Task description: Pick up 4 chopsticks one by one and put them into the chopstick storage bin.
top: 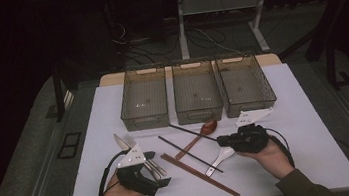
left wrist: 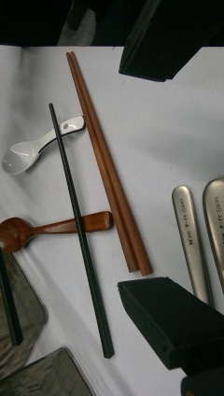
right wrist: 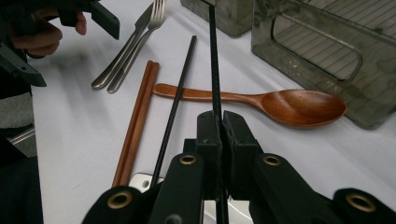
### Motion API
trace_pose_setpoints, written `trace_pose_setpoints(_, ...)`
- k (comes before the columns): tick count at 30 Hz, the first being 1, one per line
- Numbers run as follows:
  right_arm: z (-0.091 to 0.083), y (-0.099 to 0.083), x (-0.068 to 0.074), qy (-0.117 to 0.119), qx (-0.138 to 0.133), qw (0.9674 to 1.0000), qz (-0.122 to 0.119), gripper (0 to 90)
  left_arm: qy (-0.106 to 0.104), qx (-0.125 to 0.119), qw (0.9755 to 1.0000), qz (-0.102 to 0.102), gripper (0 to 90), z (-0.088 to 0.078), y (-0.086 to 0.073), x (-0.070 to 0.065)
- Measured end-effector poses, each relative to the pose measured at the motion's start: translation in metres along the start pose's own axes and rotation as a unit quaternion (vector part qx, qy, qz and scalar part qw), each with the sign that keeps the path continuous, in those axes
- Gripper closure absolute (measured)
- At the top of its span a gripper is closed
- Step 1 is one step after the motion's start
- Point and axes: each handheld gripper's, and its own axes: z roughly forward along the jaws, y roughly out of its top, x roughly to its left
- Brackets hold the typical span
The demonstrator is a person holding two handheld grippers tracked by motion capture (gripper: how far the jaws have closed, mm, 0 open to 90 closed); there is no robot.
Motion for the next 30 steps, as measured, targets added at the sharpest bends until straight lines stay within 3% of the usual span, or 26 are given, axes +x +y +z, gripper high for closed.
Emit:
trace_pose_setpoints(15,-0.013,0.013,-0.006,0.000,-0.026,0.9997,-0.001,85.8,0.004,-0.002,1.0000,-0.002,0.0,0.001,-0.001,0.001)
trace_pose_setpoints(30,-0.011,0.031,-0.013,-0.001,-0.042,0.9991,0.007,85.7,0.007,0.001,1.0000,0.007,0.0,0.002,-0.002,0.005)
